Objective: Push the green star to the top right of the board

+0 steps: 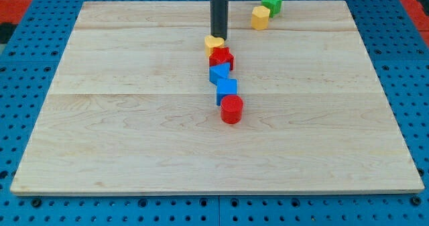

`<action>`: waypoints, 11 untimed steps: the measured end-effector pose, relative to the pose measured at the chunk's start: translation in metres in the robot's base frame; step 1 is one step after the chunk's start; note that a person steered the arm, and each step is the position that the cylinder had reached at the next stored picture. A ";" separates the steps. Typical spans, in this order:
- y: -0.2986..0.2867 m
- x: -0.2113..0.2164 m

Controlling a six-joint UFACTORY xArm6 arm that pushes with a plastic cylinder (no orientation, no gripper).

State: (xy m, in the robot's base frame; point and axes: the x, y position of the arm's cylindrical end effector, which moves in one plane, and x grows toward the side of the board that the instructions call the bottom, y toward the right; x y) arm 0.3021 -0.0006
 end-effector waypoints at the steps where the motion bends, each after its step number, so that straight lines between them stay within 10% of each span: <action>1: -0.014 0.000; 3: -0.027 -0.005; 5: -0.021 -0.108; 9: 0.163 -0.105; 11: 0.159 -0.105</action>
